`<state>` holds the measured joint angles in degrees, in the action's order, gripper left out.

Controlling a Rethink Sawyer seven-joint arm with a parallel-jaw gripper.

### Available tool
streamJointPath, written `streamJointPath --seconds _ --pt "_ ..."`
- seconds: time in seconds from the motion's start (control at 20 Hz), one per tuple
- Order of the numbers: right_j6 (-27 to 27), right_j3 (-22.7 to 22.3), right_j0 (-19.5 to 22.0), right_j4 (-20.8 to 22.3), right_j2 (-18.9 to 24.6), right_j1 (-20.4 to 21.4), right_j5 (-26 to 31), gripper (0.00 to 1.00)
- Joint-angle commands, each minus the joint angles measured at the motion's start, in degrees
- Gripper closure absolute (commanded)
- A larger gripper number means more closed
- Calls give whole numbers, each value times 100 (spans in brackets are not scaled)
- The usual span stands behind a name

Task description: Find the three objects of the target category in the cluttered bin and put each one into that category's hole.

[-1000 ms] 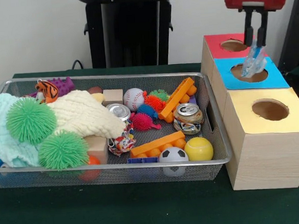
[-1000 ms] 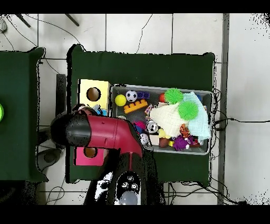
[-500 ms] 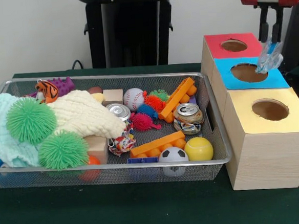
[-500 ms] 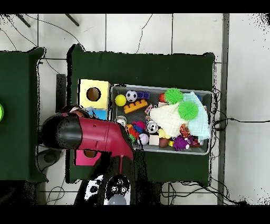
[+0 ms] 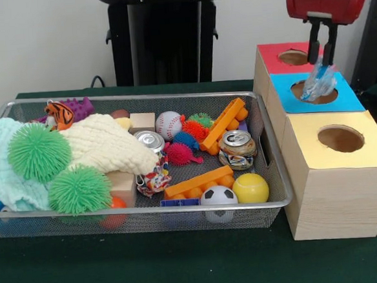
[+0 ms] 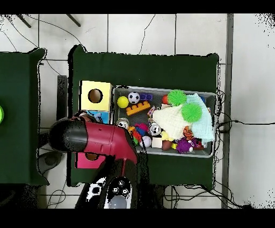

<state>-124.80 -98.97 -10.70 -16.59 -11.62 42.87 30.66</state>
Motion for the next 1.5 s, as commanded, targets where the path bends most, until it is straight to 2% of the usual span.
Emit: streamJointPath --seconds 0.05,0.45,0.8,1.5 --pt "-1465 -658 -11 -168 -147 -224 472 100" --pt "-1569 -742 -64 -390 -102 -199 984 100" --pt "-1751 -775 -175 -650 -83 -350 988 100" --pt "-1617 -782 -288 -1037 -98 -731 304 100"
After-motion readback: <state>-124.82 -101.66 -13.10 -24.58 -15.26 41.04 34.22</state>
